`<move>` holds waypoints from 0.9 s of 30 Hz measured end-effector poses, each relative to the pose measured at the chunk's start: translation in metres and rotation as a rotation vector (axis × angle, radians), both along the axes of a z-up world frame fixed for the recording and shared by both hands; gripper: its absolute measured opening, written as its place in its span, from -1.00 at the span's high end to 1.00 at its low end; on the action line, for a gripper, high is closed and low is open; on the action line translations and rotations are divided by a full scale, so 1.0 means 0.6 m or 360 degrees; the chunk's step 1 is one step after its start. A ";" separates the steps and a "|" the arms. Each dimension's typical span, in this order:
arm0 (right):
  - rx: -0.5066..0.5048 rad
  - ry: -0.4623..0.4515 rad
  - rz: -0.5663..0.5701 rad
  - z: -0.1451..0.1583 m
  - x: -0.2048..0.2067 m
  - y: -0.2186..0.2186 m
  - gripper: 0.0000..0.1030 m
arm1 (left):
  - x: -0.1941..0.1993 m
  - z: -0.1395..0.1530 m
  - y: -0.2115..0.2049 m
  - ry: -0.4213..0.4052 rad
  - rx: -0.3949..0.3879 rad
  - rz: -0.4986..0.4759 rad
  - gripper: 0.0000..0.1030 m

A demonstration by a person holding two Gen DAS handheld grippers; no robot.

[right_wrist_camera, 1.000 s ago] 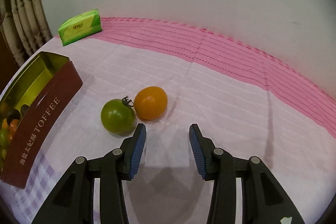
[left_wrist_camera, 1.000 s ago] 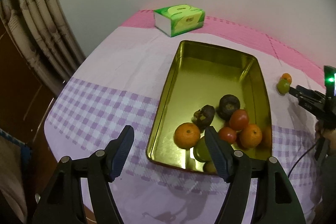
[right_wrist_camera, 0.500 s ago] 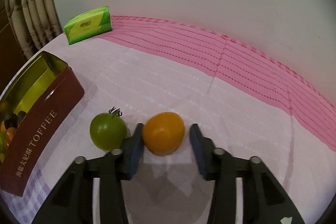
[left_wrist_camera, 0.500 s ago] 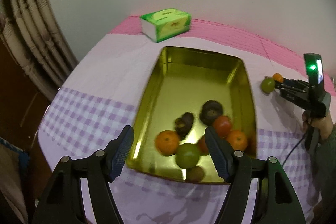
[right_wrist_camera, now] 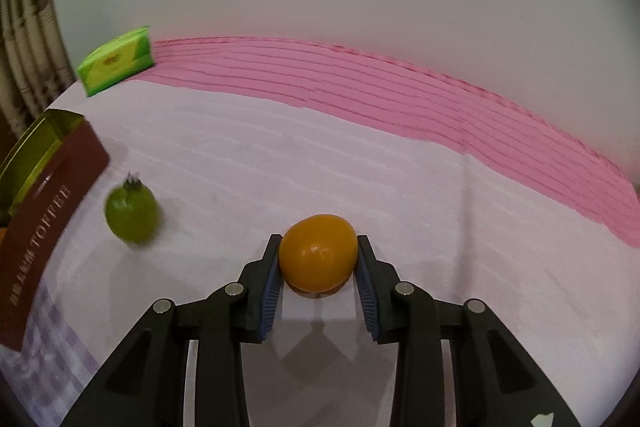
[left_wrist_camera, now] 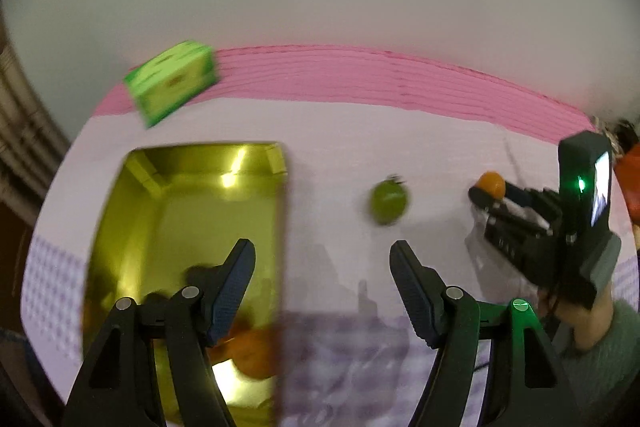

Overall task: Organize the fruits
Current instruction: 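Grasp the last green tomato with the left tool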

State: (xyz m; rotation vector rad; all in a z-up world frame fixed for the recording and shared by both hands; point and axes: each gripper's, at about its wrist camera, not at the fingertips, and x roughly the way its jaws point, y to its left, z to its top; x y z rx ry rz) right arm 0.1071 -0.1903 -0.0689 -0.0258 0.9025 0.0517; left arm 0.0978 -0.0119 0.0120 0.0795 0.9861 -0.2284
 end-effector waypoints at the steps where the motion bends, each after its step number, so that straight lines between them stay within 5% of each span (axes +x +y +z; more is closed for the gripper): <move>1: -0.0002 0.0001 -0.0022 0.000 -0.005 -0.010 0.39 | 0.006 -0.003 -0.017 -0.0005 0.0008 -0.0024 -0.37; 16: 0.0055 0.0008 -0.0148 -0.002 -0.039 -0.079 0.34 | 0.099 -0.093 -0.112 0.0153 0.0011 -0.0083 -0.32; 23: 0.0057 0.0007 -0.0145 -0.002 -0.041 -0.083 0.32 | 0.112 -0.109 -0.126 0.0177 0.0014 -0.0131 0.28; 27: 0.0058 0.0007 -0.0145 -0.002 -0.041 -0.082 0.32 | 0.106 -0.108 -0.130 0.0155 0.0042 -0.0152 0.29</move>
